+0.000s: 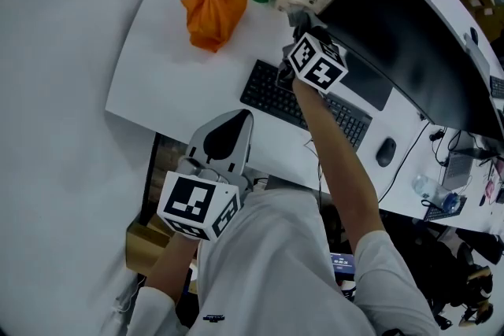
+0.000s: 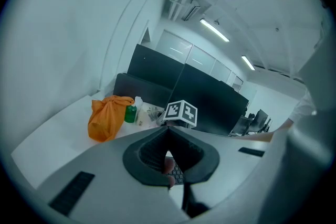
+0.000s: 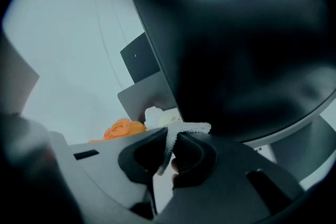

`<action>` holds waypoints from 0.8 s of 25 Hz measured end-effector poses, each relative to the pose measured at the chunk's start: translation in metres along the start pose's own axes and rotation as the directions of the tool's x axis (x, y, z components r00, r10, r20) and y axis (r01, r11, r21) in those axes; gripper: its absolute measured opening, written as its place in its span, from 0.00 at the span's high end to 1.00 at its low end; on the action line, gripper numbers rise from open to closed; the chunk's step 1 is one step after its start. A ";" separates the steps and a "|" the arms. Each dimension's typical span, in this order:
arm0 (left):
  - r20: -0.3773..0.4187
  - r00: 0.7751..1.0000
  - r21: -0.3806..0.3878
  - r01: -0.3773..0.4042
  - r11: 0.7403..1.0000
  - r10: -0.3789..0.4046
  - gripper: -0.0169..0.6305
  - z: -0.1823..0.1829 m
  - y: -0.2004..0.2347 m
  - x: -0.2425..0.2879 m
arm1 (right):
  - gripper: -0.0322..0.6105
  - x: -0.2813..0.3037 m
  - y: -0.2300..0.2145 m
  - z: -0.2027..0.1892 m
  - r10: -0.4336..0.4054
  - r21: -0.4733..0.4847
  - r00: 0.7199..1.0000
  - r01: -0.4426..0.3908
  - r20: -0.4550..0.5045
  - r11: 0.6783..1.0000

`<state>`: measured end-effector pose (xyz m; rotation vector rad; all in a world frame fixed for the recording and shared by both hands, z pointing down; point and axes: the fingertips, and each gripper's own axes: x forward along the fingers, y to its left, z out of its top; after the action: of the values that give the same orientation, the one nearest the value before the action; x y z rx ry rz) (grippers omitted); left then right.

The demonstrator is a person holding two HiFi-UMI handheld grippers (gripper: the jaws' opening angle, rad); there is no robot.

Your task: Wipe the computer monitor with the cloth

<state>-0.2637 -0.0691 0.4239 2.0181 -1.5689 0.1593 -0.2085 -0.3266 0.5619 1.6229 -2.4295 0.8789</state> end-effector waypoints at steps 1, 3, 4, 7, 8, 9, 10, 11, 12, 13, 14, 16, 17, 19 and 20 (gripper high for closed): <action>0.001 1.000 0.003 0.003 1.000 -0.003 0.95 0.001 -0.001 0.000 | 0.91 -0.002 0.002 0.004 0.001 0.006 1.000 -0.001 0.008 1.000; 0.005 1.000 0.007 0.010 1.000 -0.010 0.95 0.003 -0.004 -0.002 | 0.91 -0.007 0.005 0.014 0.004 0.021 1.000 -0.004 0.021 1.000; 0.007 1.000 0.008 0.012 1.000 -0.012 0.95 0.004 -0.005 -0.002 | 0.91 -0.009 0.007 0.018 0.003 0.026 1.000 -0.003 0.027 1.000; 0.017 1.000 0.012 0.019 1.000 -0.019 0.95 0.009 -0.006 -0.003 | 0.91 -0.014 0.012 0.028 0.000 0.037 0.999 -0.001 0.043 0.999; 0.021 1.000 0.014 0.021 1.000 -0.021 0.95 0.011 -0.007 -0.003 | 0.91 -0.015 0.014 0.032 0.001 0.037 0.999 -0.003 0.050 0.999; 0.027 0.999 0.017 0.023 1.000 -0.024 0.95 0.013 -0.007 -0.003 | 0.91 -0.017 0.015 0.037 0.004 0.036 0.998 -0.006 0.056 0.999; 0.032 0.999 0.020 0.025 0.999 -0.026 0.95 0.015 -0.008 -0.004 | 0.91 -0.019 0.017 0.041 0.007 0.033 0.998 -0.009 0.063 0.999; 0.036 0.999 0.024 0.027 0.999 -0.028 0.95 0.017 -0.008 -0.004 | 0.91 -0.021 0.019 0.045 0.010 0.031 0.998 -0.012 0.069 0.999; 0.041 0.999 0.027 0.028 0.999 -0.030 0.95 0.018 -0.009 -0.005 | 0.91 -0.023 0.020 0.049 0.015 0.030 0.997 -0.017 0.076 0.999; 0.046 0.998 0.030 0.029 0.999 -0.030 0.95 0.019 -0.009 -0.006 | 0.91 -0.025 0.023 0.053 0.020 0.031 0.996 -0.022 0.084 0.999; 0.051 0.998 0.031 0.030 0.999 -0.031 0.95 0.020 -0.009 -0.006 | 0.91 -0.028 0.025 0.058 0.023 0.035 0.995 -0.027 0.093 0.999; 0.061 0.998 0.032 0.032 0.999 -0.034 0.95 0.022 -0.010 -0.007 | 0.91 -0.035 0.026 0.069 0.022 0.046 0.993 -0.028 0.112 0.999; 0.065 0.997 0.032 0.035 0.999 -0.037 0.95 0.024 -0.012 -0.007 | 0.91 -0.039 0.027 0.074 0.019 0.049 0.992 -0.026 0.121 0.998; 0.074 0.996 0.036 0.038 0.999 -0.041 0.95 0.029 -0.014 -0.009 | 0.91 -0.044 0.030 0.084 0.023 0.056 0.991 -0.031 0.135 0.998; 0.080 0.996 0.039 0.039 0.998 -0.042 0.95 0.032 -0.015 -0.010 | 0.91 -0.046 0.032 0.089 0.027 0.057 0.989 -0.035 0.142 0.998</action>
<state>-0.2610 -0.0746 0.3875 2.1075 -1.5842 0.0929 -0.1961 -0.3253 0.4575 1.7286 -2.5518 0.8768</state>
